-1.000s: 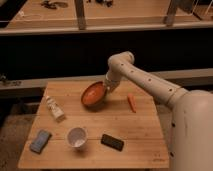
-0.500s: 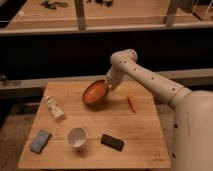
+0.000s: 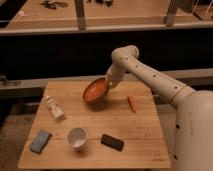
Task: Pick up the ceramic bowl
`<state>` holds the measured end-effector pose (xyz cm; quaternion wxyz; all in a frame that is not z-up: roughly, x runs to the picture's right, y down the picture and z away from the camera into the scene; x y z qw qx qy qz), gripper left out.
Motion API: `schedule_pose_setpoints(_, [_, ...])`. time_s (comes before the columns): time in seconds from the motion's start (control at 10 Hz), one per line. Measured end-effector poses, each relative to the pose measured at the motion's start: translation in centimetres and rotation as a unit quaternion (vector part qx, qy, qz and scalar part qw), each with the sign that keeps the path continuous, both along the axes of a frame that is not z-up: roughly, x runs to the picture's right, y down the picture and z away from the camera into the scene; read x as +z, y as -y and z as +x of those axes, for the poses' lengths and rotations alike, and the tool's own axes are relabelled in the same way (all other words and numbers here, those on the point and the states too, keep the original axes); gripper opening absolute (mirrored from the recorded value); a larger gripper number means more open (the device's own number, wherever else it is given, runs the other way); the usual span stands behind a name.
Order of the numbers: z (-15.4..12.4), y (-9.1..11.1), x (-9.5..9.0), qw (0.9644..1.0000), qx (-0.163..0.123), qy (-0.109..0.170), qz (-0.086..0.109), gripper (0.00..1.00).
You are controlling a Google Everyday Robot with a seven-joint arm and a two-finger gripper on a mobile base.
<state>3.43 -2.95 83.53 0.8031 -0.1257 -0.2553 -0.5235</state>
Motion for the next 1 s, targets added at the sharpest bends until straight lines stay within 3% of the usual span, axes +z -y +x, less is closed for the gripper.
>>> schedule_pose_setpoints(1.0, [0.16, 0.23, -0.2, 1.0, -0.001, 0.003, 0.004, 0.02])
